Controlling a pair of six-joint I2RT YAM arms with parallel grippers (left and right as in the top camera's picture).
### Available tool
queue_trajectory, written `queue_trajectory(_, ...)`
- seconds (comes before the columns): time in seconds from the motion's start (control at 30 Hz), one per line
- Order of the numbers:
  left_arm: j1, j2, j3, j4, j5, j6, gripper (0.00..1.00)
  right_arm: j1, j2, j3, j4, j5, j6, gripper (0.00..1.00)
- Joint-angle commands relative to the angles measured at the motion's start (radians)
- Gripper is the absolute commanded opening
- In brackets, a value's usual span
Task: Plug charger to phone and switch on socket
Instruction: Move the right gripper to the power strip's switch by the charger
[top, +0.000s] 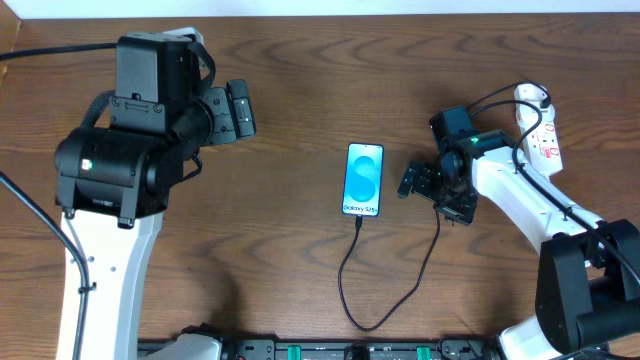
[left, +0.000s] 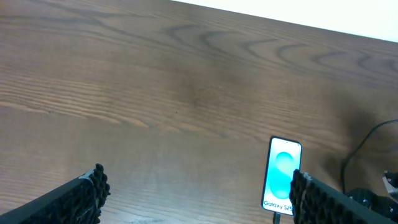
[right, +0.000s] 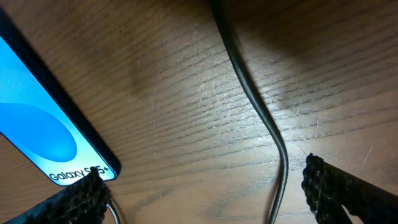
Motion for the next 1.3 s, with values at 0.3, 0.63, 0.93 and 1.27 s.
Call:
queue_trajectory(0.3, -0.002, 0.003, -0.001, -0.005, -0.017, 0.01, 0.95, 0.008, -0.018, 0.006, 0.015, -0.006, 0.005, 0.99)
queue_trajectory(0.63, -0.002, 0.003, -0.001, -0.005, -0.017, 0.01, 0.95, -0.047, -0.018, 0.081, 0.049, -0.389, -0.179, 0.97)
queue_trajectory(0.93, -0.002, 0.003, -0.001, -0.005, -0.017, 0.01, 0.95, -0.172, -0.019, 0.278, 0.035, -0.686, -0.365, 0.99)
queue_trajectory(1.27, -0.002, 0.003, -0.001, -0.005, -0.017, 0.01, 0.95, -0.447, -0.019, 0.507, -0.078, -0.434, -0.429, 0.99)
